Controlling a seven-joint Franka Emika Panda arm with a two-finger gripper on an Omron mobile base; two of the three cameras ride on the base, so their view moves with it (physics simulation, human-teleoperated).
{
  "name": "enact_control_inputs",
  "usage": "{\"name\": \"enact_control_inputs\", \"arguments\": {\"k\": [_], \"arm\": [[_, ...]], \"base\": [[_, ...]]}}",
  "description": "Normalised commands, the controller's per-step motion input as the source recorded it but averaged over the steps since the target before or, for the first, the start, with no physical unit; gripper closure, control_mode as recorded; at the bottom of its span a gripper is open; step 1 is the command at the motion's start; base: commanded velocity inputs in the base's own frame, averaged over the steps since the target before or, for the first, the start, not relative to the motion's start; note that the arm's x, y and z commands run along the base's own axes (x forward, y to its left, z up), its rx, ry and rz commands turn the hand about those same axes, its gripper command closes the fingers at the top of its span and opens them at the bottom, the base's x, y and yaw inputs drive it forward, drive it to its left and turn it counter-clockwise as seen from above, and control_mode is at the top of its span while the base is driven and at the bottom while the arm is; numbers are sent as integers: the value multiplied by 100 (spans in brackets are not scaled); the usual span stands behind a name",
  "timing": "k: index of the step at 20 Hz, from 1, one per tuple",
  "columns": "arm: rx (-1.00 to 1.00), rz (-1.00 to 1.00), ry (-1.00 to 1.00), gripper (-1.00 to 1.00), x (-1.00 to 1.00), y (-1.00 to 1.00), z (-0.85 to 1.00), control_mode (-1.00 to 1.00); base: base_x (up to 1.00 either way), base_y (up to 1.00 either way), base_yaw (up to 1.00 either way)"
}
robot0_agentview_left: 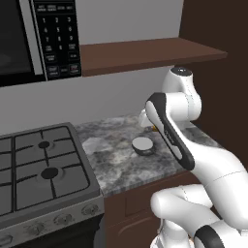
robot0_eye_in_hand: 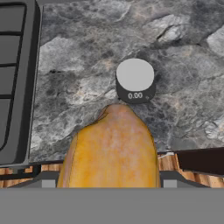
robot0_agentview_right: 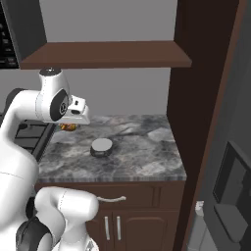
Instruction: Take the chicken drumstick from the fridge and place it on the digital scale on the counter by the fridge. Wait a few seconds for a reading, then move it to the plate on the dining counter.
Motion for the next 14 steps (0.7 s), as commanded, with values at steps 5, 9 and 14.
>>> {"name": "enact_control_inputs", "arguments": {"k": [5, 9, 14], "arm": [[0, 0, 0, 100, 0, 0, 0, 100], [0, 0, 0, 100, 0, 0, 0, 100], [0, 0, 0, 100, 0, 0, 0, 100]], "base": [[40, 0, -46], [58, 11, -24], [49, 21, -6]]}}
